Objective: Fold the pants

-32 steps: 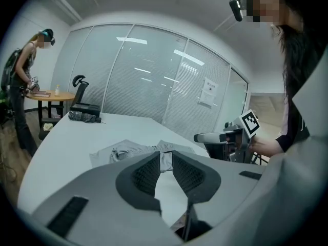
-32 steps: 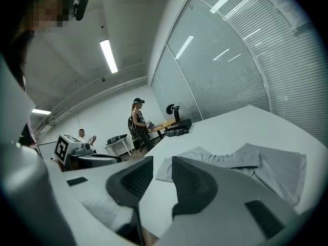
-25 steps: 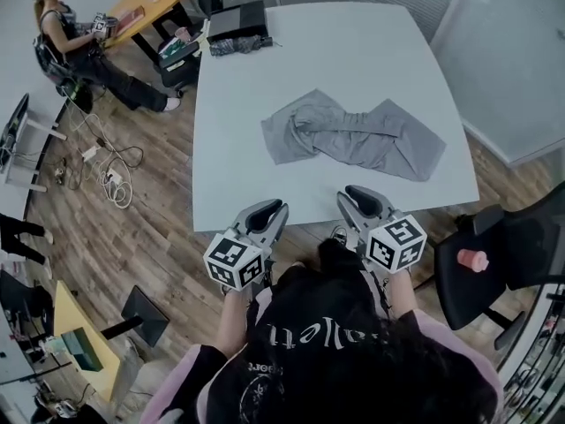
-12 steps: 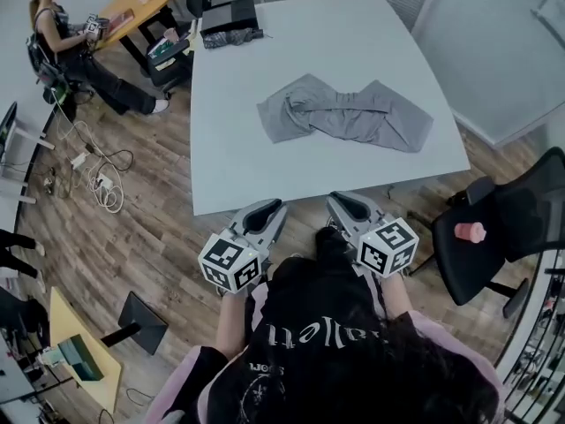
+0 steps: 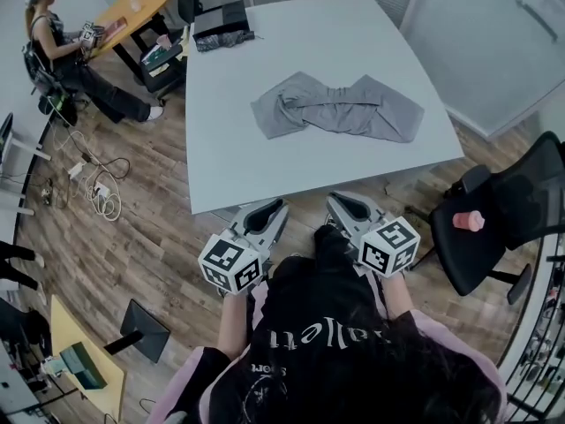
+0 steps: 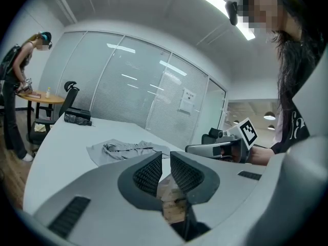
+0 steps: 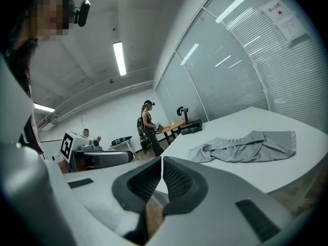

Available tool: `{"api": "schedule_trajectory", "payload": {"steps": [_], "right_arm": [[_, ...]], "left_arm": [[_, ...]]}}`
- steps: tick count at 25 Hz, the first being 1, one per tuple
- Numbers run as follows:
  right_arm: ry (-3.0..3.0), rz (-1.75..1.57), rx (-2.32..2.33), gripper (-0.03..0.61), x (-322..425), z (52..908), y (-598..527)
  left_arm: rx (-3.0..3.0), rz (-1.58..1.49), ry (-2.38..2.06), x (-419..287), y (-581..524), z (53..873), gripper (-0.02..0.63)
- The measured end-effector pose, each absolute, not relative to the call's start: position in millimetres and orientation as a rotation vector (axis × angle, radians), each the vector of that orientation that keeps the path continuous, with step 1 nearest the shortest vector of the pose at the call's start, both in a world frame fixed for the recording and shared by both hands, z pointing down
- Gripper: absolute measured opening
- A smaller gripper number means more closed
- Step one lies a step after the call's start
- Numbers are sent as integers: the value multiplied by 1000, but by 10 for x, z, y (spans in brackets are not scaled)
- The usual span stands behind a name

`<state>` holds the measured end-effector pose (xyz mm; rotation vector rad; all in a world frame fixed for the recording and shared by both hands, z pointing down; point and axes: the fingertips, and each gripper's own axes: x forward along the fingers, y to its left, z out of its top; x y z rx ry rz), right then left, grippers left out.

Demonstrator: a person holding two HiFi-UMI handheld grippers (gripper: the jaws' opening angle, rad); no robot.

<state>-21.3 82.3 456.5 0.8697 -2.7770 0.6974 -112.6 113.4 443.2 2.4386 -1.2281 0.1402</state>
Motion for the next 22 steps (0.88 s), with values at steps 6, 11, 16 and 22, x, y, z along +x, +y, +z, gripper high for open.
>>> {"api": "schedule_trajectory", "payload": {"steps": [6, 11, 16, 22], "right_arm": [[-2765, 694, 878, 28, -127, 4589, 869], [-2757, 688, 882, 28, -88, 4583, 870], [-2754, 691, 875, 28, -75, 4595, 866], [-2752, 692, 875, 28, -69, 4632, 797]], "left_arm": [[2441, 128, -1216, -1076, 1152, 4455, 69], [2438, 117, -1220, -1086, 1147, 4434, 69], [2434, 109, -1224, -1085, 1155, 4420, 69], [2431, 108, -1228, -1104, 1086, 4440, 69]]}}
